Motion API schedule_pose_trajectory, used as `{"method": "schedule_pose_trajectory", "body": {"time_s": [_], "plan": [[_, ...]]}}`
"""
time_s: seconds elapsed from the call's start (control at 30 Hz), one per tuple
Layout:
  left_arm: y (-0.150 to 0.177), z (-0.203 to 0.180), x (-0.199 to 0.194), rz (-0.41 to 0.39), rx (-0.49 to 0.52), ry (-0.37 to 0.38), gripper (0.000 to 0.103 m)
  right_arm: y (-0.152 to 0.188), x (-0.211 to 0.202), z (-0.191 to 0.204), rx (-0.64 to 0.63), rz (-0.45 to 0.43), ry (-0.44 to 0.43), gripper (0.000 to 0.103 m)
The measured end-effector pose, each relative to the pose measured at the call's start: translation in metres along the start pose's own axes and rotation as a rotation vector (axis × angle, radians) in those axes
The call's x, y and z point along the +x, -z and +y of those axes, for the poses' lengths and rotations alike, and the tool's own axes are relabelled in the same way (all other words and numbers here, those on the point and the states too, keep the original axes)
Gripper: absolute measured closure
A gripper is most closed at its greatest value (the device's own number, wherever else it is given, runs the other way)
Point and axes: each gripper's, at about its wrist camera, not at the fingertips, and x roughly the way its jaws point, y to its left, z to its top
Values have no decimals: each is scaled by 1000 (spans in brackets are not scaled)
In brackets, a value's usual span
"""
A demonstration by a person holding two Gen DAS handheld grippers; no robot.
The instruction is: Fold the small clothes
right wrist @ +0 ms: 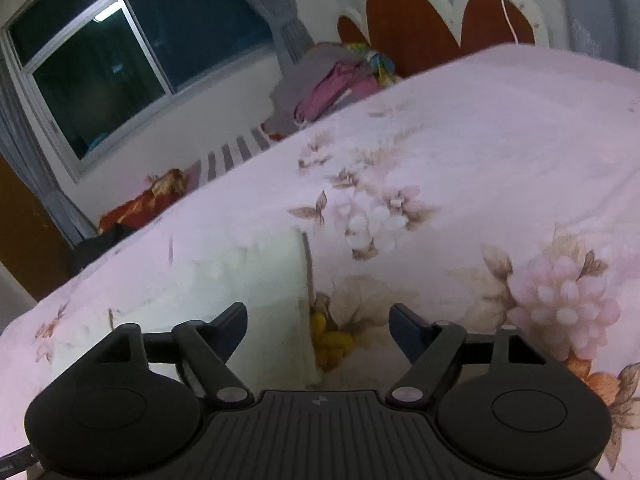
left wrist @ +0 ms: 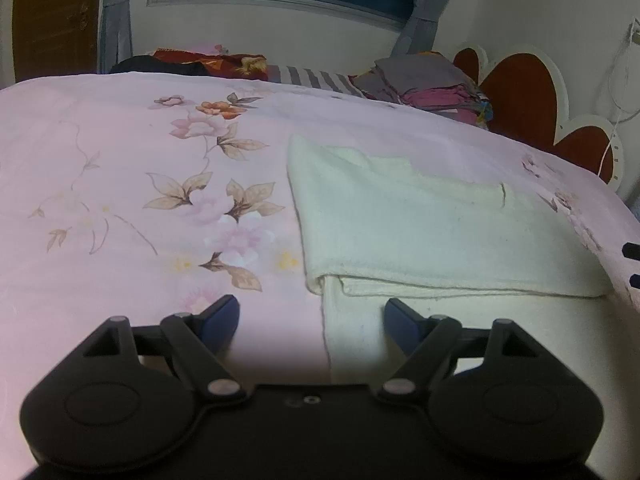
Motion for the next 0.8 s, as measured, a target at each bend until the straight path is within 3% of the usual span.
{"method": "schedule_pose_trajectory", "body": {"time_s": [0.1, 0.2, 0.3, 0.4, 0.5, 0.7, 0.8], "plan": [[0, 0, 0, -1, -6, -3, 24, -4, 1, -4, 42, 44, -65, 27], [2, -2, -1, 0, -2, -7, 24, -3, 7, -1, 21, 98, -64, 42], [2, -3, -2, 1, -1, -10, 24, 2, 15, 4, 2, 149, -66, 65], [2, -3, -3, 3, -1, -10, 24, 7, 21, 10, -27, 180, -57, 74], [2, -3, -3, 9, 12, -11, 24, 12, 28, 16, -78, 208, -35, 94], [3, -4, -2, 21, 27, -25, 24, 9, 16, 24, -147, 131, 13, 103], [3, -7, -1, 29, 55, -36, 24, 12, 22, 27, -176, 164, 1, 103]]}}
